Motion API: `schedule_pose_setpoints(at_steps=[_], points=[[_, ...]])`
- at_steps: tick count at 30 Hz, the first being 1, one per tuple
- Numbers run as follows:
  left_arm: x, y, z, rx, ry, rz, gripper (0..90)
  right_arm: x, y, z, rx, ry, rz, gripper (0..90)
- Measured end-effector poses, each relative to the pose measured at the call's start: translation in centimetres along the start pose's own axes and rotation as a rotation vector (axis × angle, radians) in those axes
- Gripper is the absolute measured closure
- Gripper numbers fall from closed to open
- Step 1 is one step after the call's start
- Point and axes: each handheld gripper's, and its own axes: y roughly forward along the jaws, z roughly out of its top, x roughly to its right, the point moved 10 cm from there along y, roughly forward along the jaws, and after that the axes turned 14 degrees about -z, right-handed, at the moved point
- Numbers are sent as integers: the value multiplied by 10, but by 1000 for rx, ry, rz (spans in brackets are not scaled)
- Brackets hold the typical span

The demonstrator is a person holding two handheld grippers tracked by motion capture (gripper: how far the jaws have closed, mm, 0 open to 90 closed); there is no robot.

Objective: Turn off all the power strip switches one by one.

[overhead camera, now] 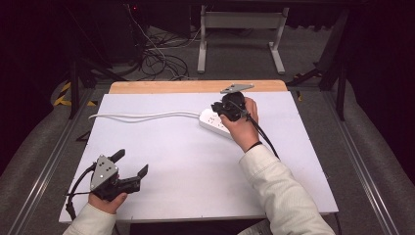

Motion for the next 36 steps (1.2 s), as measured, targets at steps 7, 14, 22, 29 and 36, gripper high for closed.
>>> schedule_pose_setpoints(at_steps=[7,14,22,29,36], points=[[1,-1,0,-4,16,12,121,-2,-30,-1,44,-7,42,637],[2,-4,0,-6,18,16,120,-3,-59,-11,96,-34,84,470],[2,-6,-2,-4,11,17,119,-1,-90,-32,144,-34,139,395],[2,-7,-4,-8,14,21,118,6,-105,-58,154,0,148,307],[2,-9,-4,-6,13,25,118,11,-116,-82,193,27,172,225]])
